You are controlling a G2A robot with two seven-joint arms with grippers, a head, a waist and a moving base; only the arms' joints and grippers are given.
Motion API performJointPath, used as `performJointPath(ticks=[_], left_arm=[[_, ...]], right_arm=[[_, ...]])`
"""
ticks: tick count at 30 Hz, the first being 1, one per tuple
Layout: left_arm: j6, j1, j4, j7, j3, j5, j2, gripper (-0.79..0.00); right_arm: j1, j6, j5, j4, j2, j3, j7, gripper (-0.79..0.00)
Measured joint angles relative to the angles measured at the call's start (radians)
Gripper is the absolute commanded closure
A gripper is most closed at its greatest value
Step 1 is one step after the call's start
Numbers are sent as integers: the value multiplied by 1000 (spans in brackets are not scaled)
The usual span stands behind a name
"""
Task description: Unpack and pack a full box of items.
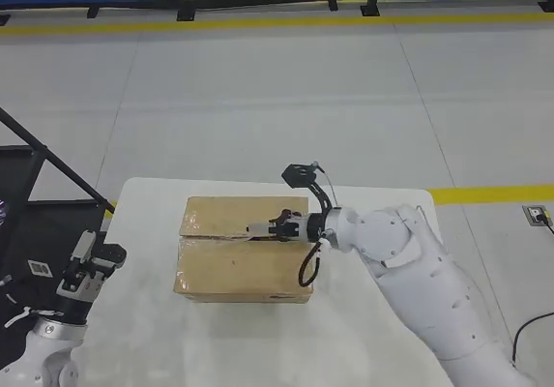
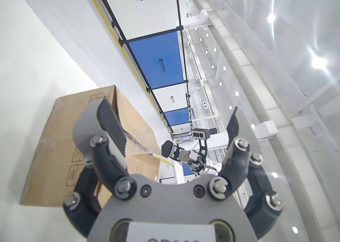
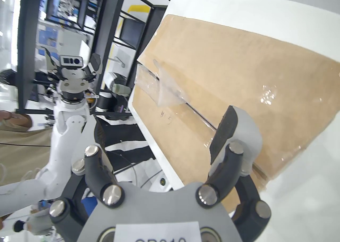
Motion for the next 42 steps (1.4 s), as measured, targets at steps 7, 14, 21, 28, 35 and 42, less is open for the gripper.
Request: performJointPath(ticks=[7, 14, 21, 28, 35, 42], left_arm=[[-19, 6, 1, -19, 40, 0, -2, -785], [-19, 5, 27, -21, 52, 1, -2, -785], [-2, -17, 30, -15, 81, 33, -2, -785], [-9, -6, 32, -14, 100, 41, -2, -785], [-11, 0, 41, -9, 107, 40, -3, -785], [-9, -5, 46, -10, 111, 39, -2, -785]], right_arm=[[254, 10, -153, 157, -84, -253, 51, -785], [269, 9, -150, 171, -89, -268, 59, -785], [295, 65, -249, 171, -129, -373, 66, -785], [398, 74, -266, 305, -214, -470, 50, -711], [483, 7, -185, 491, -297, -514, 110, -419], [524, -32, -158, 645, -372, -549, 97, -372]])
